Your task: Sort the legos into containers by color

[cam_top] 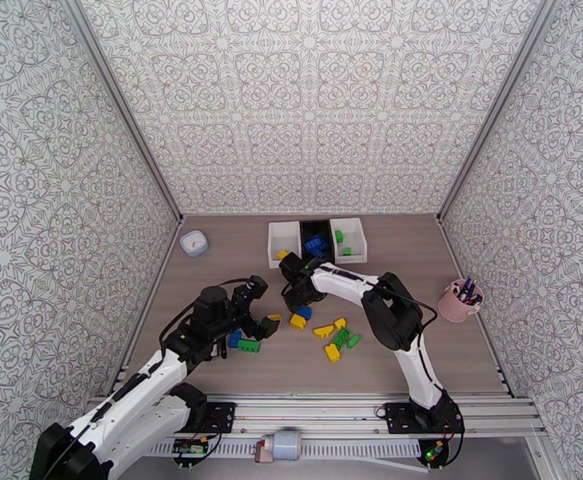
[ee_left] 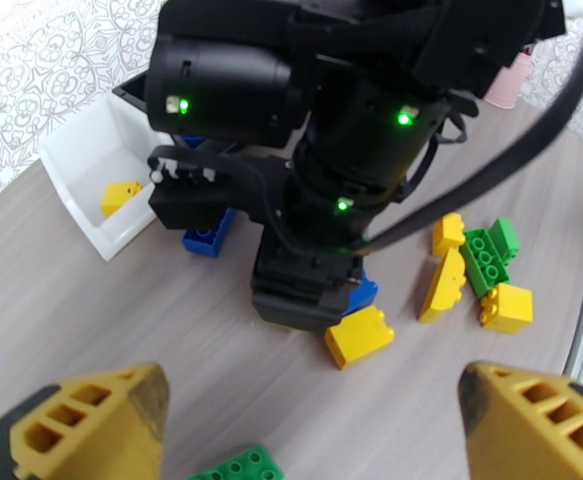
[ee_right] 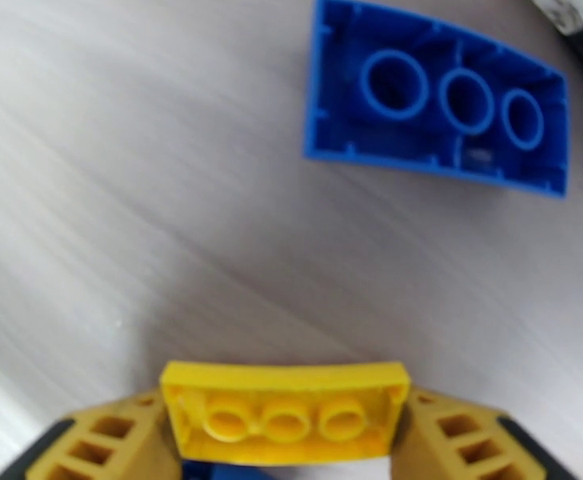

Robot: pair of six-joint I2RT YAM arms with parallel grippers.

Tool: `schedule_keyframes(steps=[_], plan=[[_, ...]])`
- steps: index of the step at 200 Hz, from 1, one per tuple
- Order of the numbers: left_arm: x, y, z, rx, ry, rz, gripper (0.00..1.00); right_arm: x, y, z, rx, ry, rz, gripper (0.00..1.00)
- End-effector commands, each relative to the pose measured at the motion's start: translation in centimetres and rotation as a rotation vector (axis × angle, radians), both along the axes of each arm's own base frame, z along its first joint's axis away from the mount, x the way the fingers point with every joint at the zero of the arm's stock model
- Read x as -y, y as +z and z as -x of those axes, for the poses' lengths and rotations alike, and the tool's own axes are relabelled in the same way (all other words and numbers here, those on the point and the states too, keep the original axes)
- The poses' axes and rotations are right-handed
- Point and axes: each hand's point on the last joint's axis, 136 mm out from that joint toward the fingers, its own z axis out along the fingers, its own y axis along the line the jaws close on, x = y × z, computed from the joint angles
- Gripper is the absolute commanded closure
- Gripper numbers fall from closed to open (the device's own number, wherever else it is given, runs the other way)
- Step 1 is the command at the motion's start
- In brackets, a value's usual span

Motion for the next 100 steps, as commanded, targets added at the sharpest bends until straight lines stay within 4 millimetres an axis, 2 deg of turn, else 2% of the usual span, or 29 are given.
schedule_keyframes(steps=[1,22,62,100], plan=[[0.2,0.4,-0.2,0.009,-0.006,0.016,0.0,0.1,0.4,0.2,-0.006,-0.01,0.002,0.39],[0.3,0.5,-0.3,0.009,-0.002,0.021,0.0,0.0,2.2,-0.7,0.04,-0.04,-0.029,0.41],[0.1,1.0,-1.2,0.027,0.041,0.058,0.0,-0.6,6.6,-3.6,0.159,-0.077,-0.141,0.41],[0.3,1.1,-1.7,0.033,0.052,0.065,0.0,-2.2,8.8,-6.9,0.25,-0.063,-0.199,0.41]])
